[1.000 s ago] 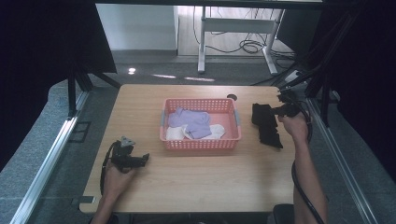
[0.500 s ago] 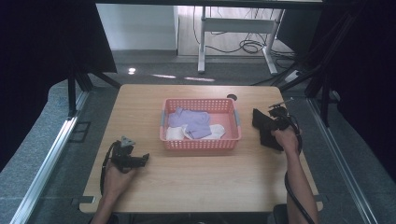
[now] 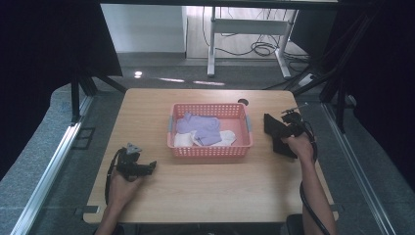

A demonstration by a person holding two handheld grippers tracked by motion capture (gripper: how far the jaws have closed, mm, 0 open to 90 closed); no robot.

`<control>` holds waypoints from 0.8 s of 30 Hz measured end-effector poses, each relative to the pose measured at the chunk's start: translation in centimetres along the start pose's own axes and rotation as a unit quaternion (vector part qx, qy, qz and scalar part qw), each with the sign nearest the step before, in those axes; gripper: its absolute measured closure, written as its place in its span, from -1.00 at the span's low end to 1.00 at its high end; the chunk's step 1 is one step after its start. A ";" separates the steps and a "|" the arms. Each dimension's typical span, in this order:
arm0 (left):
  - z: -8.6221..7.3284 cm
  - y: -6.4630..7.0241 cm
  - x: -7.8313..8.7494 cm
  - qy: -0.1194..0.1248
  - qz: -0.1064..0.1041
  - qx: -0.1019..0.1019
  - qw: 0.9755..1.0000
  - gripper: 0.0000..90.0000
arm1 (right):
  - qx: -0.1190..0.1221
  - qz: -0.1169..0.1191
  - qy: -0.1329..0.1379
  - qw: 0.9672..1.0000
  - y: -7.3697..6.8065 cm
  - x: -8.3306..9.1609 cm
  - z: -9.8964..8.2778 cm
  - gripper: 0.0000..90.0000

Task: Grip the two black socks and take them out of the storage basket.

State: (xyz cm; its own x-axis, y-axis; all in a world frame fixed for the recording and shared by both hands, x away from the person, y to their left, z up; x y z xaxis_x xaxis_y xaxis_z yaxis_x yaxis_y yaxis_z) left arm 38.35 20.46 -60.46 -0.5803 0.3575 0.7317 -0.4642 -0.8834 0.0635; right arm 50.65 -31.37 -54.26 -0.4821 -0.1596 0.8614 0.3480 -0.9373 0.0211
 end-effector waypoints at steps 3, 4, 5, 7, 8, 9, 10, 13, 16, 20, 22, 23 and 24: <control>0.0 0.0 0.0 0.000 0.000 0.000 1.000 -0.77 | 0.004 -0.002 0.010 1.000 -0.3 0.7 0.4 -0.16; 0.0 0.0 0.0 0.000 0.000 0.000 1.000 -0.77 | 0.010 -0.003 0.018 1.000 -0.5 1.3 0.6 -0.24; 0.0 0.0 0.0 0.000 0.000 0.000 1.000 -0.77 | 0.010 -0.003 0.018 1.000 -0.5 1.3 0.6 -0.24; 0.0 0.0 0.0 0.000 0.000 0.000 1.000 -0.77 | 0.015 -0.003 0.028 0.999 -0.8 2.0 0.9 -0.31; 0.0 0.0 0.0 -0.001 0.000 0.000 1.000 -0.77 | 0.020 -0.003 0.033 0.999 -1.0 2.4 1.0 -0.35; 0.0 0.0 0.0 -0.001 0.000 0.000 1.000 -0.77 | 0.029 -0.001 0.039 0.999 -1.5 3.2 1.2 -0.36; 0.0 0.0 0.0 -0.001 0.000 0.001 1.000 -0.77 | 0.029 -0.001 0.039 0.999 -1.5 3.2 1.2 -0.36; 0.0 0.0 0.0 -0.001 0.000 0.000 1.000 -0.77 | 0.039 0.005 0.049 0.998 -2.4 4.3 1.3 -0.41; 0.0 0.0 0.0 0.001 0.000 0.001 1.000 -0.77 | 0.052 0.011 0.056 0.997 -3.3 5.4 1.2 -0.45; 0.0 0.0 0.0 0.001 0.000 0.000 1.000 -0.77 | 0.063 0.018 0.066 0.996 -4.6 6.4 0.7 -0.50; 0.0 0.0 0.0 -0.001 0.000 0.000 1.000 -0.77 | 0.065 0.021 0.068 0.995 -4.8 6.5 0.6 -0.51; 0.0 0.0 0.0 -0.001 0.000 0.000 1.000 -0.77 | 0.068 0.024 0.070 0.995 -5.4 6.6 0.2 -0.52; 0.0 0.0 0.0 -0.001 0.000 0.000 1.000 -0.77 | 0.070 0.025 0.071 0.995 -5.7 6.6 -0.1 -0.54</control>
Point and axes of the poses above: each handheld gripper's, and its own axes: x roughly backward along the jaws, z roughly out of its top, y roughly to its right, the point moved 8 cm from there along -x, roughly forward along the jaws, and after that the axes turned 3 degrees about -z, right-handed, at the moved point
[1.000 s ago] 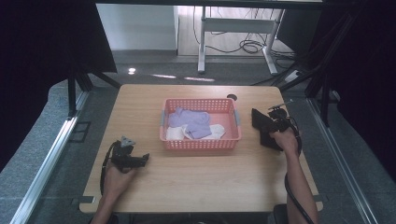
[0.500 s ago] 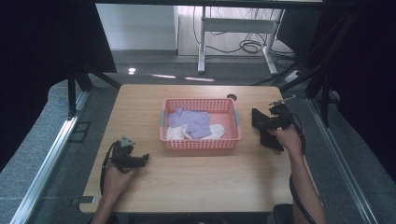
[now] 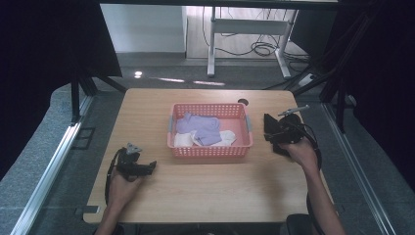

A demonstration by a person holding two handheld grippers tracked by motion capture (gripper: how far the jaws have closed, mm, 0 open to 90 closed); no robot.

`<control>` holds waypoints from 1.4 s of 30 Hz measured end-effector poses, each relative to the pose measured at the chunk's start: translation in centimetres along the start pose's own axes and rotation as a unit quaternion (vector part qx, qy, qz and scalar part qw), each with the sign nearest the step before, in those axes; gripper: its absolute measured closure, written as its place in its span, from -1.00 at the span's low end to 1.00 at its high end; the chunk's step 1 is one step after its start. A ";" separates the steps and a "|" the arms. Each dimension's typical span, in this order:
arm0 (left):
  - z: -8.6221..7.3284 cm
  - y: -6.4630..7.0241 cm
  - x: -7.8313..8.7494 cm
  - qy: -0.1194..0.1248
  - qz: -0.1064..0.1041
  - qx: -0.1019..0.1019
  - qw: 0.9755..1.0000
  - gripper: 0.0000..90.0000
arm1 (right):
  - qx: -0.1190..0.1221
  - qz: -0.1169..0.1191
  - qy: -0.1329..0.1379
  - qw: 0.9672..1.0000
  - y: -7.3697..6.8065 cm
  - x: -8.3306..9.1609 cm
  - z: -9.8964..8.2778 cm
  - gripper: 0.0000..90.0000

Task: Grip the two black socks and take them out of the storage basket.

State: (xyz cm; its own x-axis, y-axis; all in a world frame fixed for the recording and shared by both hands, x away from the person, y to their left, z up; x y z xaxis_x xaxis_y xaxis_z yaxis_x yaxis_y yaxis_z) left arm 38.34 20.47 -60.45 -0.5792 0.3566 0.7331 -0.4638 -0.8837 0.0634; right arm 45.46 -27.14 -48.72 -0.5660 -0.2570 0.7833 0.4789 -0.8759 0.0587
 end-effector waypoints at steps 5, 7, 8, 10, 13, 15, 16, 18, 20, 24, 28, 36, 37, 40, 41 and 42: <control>0.0 0.0 0.0 0.001 0.000 0.000 1.000 -0.77 | 0.006 0.008 0.002 1.000 -1.5 -0.3 -1.2 -0.59; 0.0 0.0 0.0 0.001 0.000 0.000 1.000 -0.77 | 0.009 0.010 0.003 1.000 -1.7 -0.4 -1.4 -0.59; 0.0 0.0 0.0 0.001 0.000 0.000 1.000 -0.77 | 0.010 0.012 0.003 1.000 -2.0 -0.5 -1.7 -0.60; 0.0 0.0 0.0 0.001 0.000 0.000 1.000 -0.77 | 0.011 0.014 0.001 1.000 -2.6 -0.8 -2.3 -0.61; 0.0 0.0 0.0 0.001 0.000 0.000 1.000 -0.77 | 0.016 0.023 0.001 1.000 -3.7 -1.3 -3.5 -0.61; 0.0 0.0 0.0 0.000 0.000 0.000 1.000 -0.77 | 0.017 0.023 0.002 1.000 -4.0 -1.5 -3.8 -0.61; 0.0 0.0 0.0 0.001 0.000 0.000 1.000 -0.77 | 0.020 0.026 0.002 0.999 -4.3 -1.6 -4.1 -0.61; 0.0 0.0 0.0 0.000 0.000 0.000 1.000 -0.76 | 0.025 0.030 -0.001 0.999 -5.2 -2.0 -4.9 -0.61; 0.0 0.0 0.0 0.000 0.000 0.000 1.000 -0.76 | 0.030 0.034 -0.003 0.999 -5.7 -2.3 -5.5 -0.61; 0.0 0.0 0.0 0.000 0.000 0.000 1.000 -0.76 | 0.036 0.040 -0.005 0.999 -6.6 -2.9 -6.3 -0.61; 0.0 0.0 0.0 0.002 0.000 0.002 1.000 -0.76 | 0.043 0.047 -0.015 0.998 -7.8 -3.9 -7.4 -0.62; 0.0 0.1 0.0 0.002 0.000 0.002 1.000 -0.76 | 0.055 0.050 -0.018 0.997 -8.8 -5.8 -9.0 -0.72; 0.0 0.1 0.0 0.002 0.000 0.002 1.000 -0.76 | 0.051 0.053 -0.010 0.997 -8.9 -5.9 -9.0 -0.73; 0.0 0.0 0.0 0.002 0.000 0.001 1.000 -0.76 | 0.051 0.051 -0.001 0.997 -8.9 -5.9 -9.0 -0.76; 0.0 0.1 0.0 0.002 0.000 0.002 1.000 -0.76 | 0.051 0.052 0.003 0.997 -8.9 -6.0 -9.1 -0.80; 0.0 0.1 0.0 0.002 0.000 0.001 1.000 -0.76 | 0.051 0.052 0.005 0.997 -9.0 -6.0 -9.1 -0.84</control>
Point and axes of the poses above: each handheld gripper's, and its own axes: x roughly backward along the jaws, z roughly out of its top, y roughly to its right, the point moved 8 cm from there along -x, roughly forward along the jaws, and after that the axes turned 3 degrees about -z, right-handed, at the moved point
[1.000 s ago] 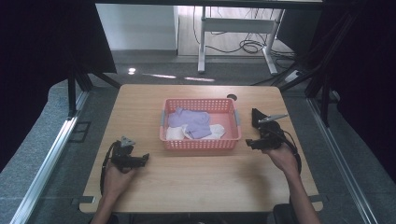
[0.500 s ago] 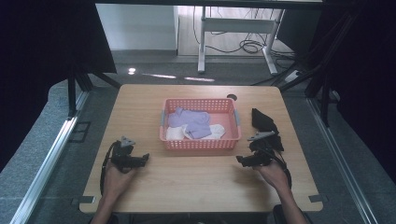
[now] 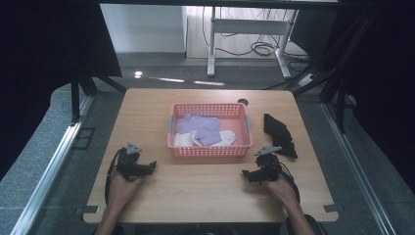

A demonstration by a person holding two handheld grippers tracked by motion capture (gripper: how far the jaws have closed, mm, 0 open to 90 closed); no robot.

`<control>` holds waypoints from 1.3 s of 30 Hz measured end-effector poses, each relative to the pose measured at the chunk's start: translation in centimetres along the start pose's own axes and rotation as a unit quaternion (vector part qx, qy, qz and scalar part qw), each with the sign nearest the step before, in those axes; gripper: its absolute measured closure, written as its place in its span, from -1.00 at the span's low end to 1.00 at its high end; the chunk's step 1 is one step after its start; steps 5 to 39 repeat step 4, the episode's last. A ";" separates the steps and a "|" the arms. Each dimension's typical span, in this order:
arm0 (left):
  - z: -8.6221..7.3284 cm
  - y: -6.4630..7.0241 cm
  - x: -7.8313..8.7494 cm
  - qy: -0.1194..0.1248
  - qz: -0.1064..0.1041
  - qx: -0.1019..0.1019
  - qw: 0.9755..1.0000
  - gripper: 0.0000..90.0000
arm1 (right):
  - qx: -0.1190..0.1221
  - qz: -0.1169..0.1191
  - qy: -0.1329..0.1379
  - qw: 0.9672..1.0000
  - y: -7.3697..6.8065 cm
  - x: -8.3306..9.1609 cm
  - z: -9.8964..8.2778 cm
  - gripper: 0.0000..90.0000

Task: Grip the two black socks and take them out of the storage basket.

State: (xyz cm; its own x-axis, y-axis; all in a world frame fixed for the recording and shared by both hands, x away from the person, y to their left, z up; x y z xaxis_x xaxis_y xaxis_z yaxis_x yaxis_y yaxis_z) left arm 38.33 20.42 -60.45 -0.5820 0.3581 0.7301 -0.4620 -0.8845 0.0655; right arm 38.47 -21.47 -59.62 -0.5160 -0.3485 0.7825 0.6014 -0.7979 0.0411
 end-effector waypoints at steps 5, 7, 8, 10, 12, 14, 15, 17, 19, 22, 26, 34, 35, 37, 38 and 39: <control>0.0 0.0 0.0 0.000 -0.001 -0.001 1.000 -0.75 | 0.004 0.004 0.004 1.000 -0.1 -0.1 -0.1 -0.91; 0.0 0.0 0.0 0.000 -0.001 -0.001 1.000 -0.75 | 0.004 0.004 0.004 1.000 -0.1 -0.1 -0.1 -0.91; 0.0 0.0 0.0 0.000 -0.001 -0.001 1.000 -0.75 | 0.004 0.004 0.004 1.000 -0.1 -0.1 -0.1 -0.91; 0.0 0.0 0.0 0.000 -0.001 -0.001 1.000 -0.75 | 0.004 0.004 0.004 1.000 -0.1 -0.1 -0.1 -0.91; 0.0 0.0 0.0 0.000 -0.001 -0.001 1.000 -0.75 | 0.004 0.004 0.004 1.000 -0.1 -0.1 -0.1 -0.91; 0.0 0.0 0.0 0.000 -0.001 -0.001 1.000 -0.75 | 0.004 0.004 0.004 1.000 -0.1 -0.1 -0.1 -0.91; 0.0 0.0 0.0 0.000 -0.001 -0.001 1.000 -0.75 | 0.004 0.004 0.004 1.000 -0.1 -0.1 -0.1 -0.91; 0.0 0.0 0.0 0.000 -0.001 -0.001 1.000 -0.75 | 0.004 0.004 0.004 1.000 -0.1 -0.1 -0.1 -0.91; 0.0 0.0 0.0 0.000 -0.001 -0.001 1.000 -0.75 | 0.004 0.004 0.004 1.000 -0.1 -0.1 -0.1 -0.91; 0.0 0.0 0.0 0.000 -0.001 -0.001 1.000 -0.75 | 0.004 0.004 0.004 1.000 -0.1 -0.1 -0.1 -0.91; 0.0 0.0 0.0 0.000 -0.001 -0.001 1.000 -0.75 | 0.004 0.004 0.004 1.000 -0.1 -0.1 -0.1 -0.91; 0.0 0.0 0.0 0.000 -0.001 -0.001 1.000 -0.75 | 0.004 0.004 0.004 1.000 -0.1 -0.1 -0.1 -0.91; 0.0 0.0 0.0 0.000 -0.001 -0.001 1.000 -0.75 | 0.004 0.004 0.004 1.000 -0.1 -0.1 -0.1 -0.91; 0.0 0.0 0.0 0.000 -0.001 -0.001 1.000 -0.75 | 0.004 0.004 0.004 1.000 -0.1 -0.1 -0.1 -0.91; 0.0 0.0 0.0 0.000 -0.001 -0.001 1.000 -0.75 | 0.004 0.004 0.004 1.000 -0.1 -0.1 -0.1 -0.91; 0.0 0.0 0.0 0.000 -0.001 -0.001 1.000 -0.75 | 0.004 0.004 0.004 1.000 -0.1 -0.1 -0.1 -0.91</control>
Point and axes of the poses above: each handheld gripper's, and its own axes: x roughly backward along the jaws, z roughly out of its top, y roughly to its right, the point moved 8 cm from there along -x, roughly forward along the jaws, and after that the axes turned 3 degrees about -z, right-handed, at the moved point
